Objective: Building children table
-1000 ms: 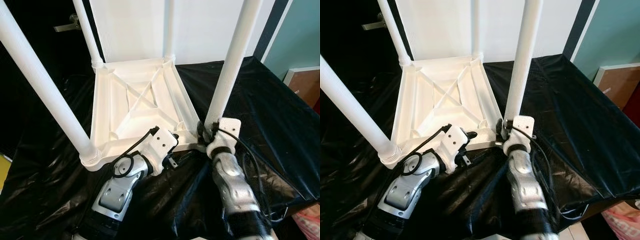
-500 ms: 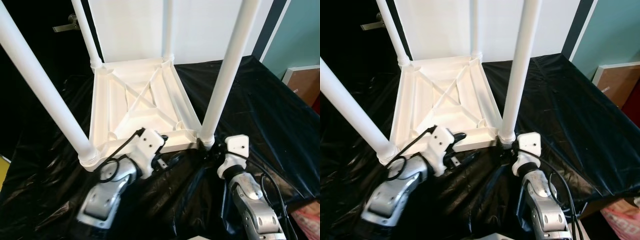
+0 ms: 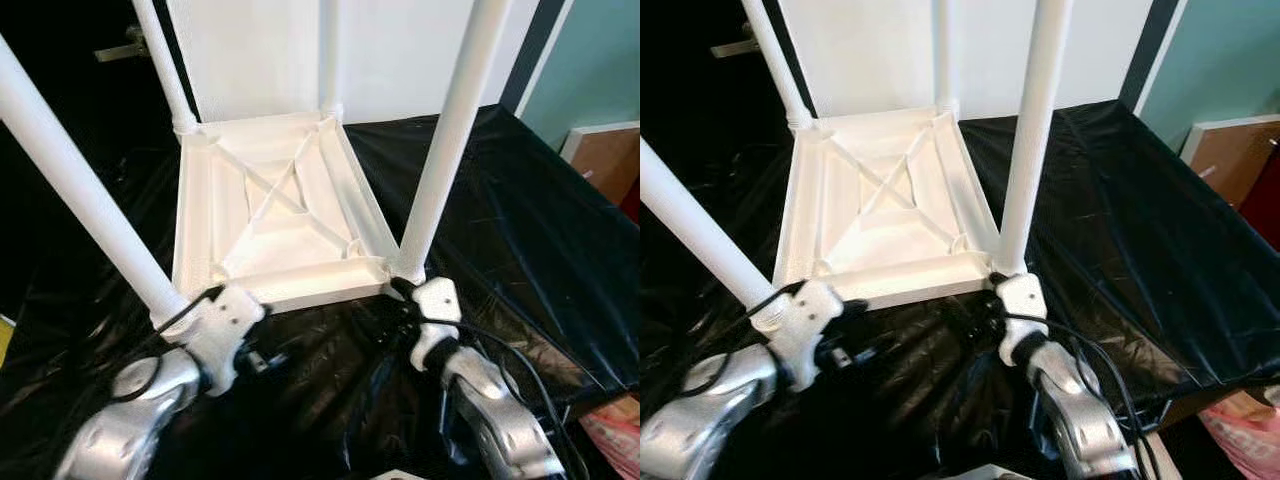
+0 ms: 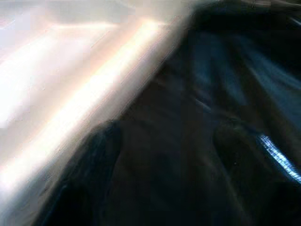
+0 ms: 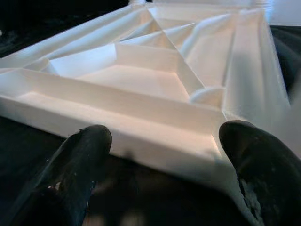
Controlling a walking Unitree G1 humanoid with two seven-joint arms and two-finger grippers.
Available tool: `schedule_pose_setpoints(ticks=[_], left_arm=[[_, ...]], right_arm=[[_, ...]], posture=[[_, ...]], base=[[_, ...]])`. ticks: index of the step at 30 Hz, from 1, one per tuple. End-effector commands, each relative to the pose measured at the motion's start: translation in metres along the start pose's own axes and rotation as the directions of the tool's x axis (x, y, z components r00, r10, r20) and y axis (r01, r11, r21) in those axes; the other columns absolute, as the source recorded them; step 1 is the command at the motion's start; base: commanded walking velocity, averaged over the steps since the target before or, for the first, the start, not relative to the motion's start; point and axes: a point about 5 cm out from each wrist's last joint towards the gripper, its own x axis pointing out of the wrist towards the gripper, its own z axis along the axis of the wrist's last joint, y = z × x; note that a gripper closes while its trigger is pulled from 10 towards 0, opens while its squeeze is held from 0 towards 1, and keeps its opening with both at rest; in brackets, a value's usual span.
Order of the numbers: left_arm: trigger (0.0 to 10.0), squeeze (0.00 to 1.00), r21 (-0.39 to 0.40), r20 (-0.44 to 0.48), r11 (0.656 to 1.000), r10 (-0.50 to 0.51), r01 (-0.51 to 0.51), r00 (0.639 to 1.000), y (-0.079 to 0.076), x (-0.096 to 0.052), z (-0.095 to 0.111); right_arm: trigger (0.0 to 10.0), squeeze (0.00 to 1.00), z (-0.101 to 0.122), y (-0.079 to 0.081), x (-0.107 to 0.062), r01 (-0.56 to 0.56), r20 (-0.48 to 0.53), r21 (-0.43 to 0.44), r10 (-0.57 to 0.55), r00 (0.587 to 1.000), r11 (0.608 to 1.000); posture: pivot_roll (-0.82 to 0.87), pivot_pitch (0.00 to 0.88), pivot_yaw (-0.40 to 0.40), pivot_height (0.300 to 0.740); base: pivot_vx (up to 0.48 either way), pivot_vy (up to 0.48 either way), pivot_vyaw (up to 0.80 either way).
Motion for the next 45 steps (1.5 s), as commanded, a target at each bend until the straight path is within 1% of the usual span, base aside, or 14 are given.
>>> schedule_pose_setpoints(ticks=[1,9,22,23,24,25,28,30,34,36,40,41,43,45], left_arm=[[10.0,0.0,-0.012,0.001,0.997,-0.075,0.075,0.997,-0.006,-0.003,0.001],[10.0,0.0,0.001,-0.178,0.999,0.049,-0.049,0.983,0.01,-0.039,-0.014],[10.0,0.0,0.073,-0.331,0.962,0.271,-0.262,0.904,0.042,-0.08,-0.021],[10.0,0.0,0.094,-0.35,0.944,0.328,-0.315,0.878,0.054,-0.087,-0.022],[10.0,0.0,0.145,-0.373,0.897,0.441,-0.419,0.816,0.079,-0.1,-0.025],[10.0,0.0,0.145,-0.373,0.897,0.441,-0.419,0.816,0.079,-0.1,-0.025],[10.0,0.0,0.208,-0.366,0.808,0.587,-0.551,0.722,0.112,-0.111,-0.028],[10.0,0.0,0.216,-0.296,0.756,0.653,-0.617,0.697,0.133,-0.107,-0.022],[10.0,0.0,0.193,-0.218,0.722,0.692,-0.665,0.688,0.147,-0.1,-0.015],[10.0,0.0,0.114,-0.071,0.692,0.721,-0.713,0.689,0.166,-0.079,0.0],[10.0,0.0,-0.03,0.128,0.746,0.663,-0.665,0.738,0.178,-0.042,0.025],[10.0,0.0,-0.03,0.128,0.746,0.663,-0.665,0.738,0.178,-0.042,0.025],[10.0,0.0,-0.145,0.239,0.781,0.624,-0.608,0.744,0.188,-0.02,0.043],[10.0,0.0,-0.154,0.252,0.786,0.617,-0.599,0.746,0.189,-0.017,0.046]], right_arm=[[10.0,0.0,-0.006,0.002,0.001,0.001,-0.018,0.0,-0.001,1.0,1.0],[10.0,0.0,-0.006,-0.017,0.017,0.093,-0.026,-0.002,-0.093,0.995,0.996],[10.0,0.0,-0.017,-0.051,0.005,0.275,-0.077,-0.053,-0.279,0.957,0.96],[10.0,0.0,-0.018,-0.055,0.003,0.293,-0.08,-0.06,-0.297,0.951,0.954],[10.0,0.0,-0.02,-0.061,-0.002,0.315,-0.086,-0.071,-0.321,0.943,0.946],[10.0,0.0,-0.02,-0.061,-0.002,0.315,-0.086,-0.071,-0.321,0.943,0.946],[10.0,0.0,-0.024,-0.068,-0.007,0.336,-0.098,-0.089,-0.344,0.934,0.938],[10.0,0.0,-0.027,-0.071,-0.012,0.342,-0.105,-0.098,-0.351,0.93,0.935],[10.0,0.0,-0.029,-0.074,-0.014,0.343,-0.109,-0.106,-0.354,0.929,0.933],[10.0,0.0,-0.028,-0.072,-0.015,0.324,-0.104,-0.104,-0.334,0.937,0.94],[10.0,0.0,-0.025,-0.062,-0.02,0.286,-0.094,-0.083,-0.293,0.951,0.955],[10.0,0.0,-0.025,-0.062,-0.02,0.286,-0.094,-0.083,-0.293,0.951,0.955],[10.0,0.0,-0.024,-0.048,-0.028,0.253,-0.092,-0.056,-0.257,0.962,0.966],[10.0,0.0,-0.024,-0.046,-0.03,0.248,-0.092,-0.053,-0.252,0.963,0.967]], posture=[[0.02,0.051,-0.009,0.74],[0.06,0.049,-0.026,0.74],[0.06,0.047,-0.031,0.74],[0.05,0.044,-0.029,0.74],[0.05,0.042,-0.028,0.74],[0.05,0.042,-0.028,0.74],[0.04,0.038,-0.027,0.74],[0.04,0.035,-0.026,0.74],[0.02,0.032,-0.022,0.74],[0.01,0.032,-0.017,0.74],[-0.02,0.044,-0.015,0.74],[-0.02,0.044,-0.015,0.74],[-0.03,0.048,-0.018,0.74],[-0.03,0.048,-0.018,0.74]], base=[[0.0,0.0,0.0],[0.0,0.0,0.0],[0.0,0.0,0.0],[0.0,0.0,0.0],[0.0,0.0,0.0],[0.0,0.0,0.0],[0.0,0.0,0.0],[0.0,0.0,0.0],[0.0,0.0,0.0],[0.0,0.0,0.0],[0.0,0.0,0.0],[0.0,0.0,0.0],[0.0,0.0,0.0],[0.0,0.0,0.0]])
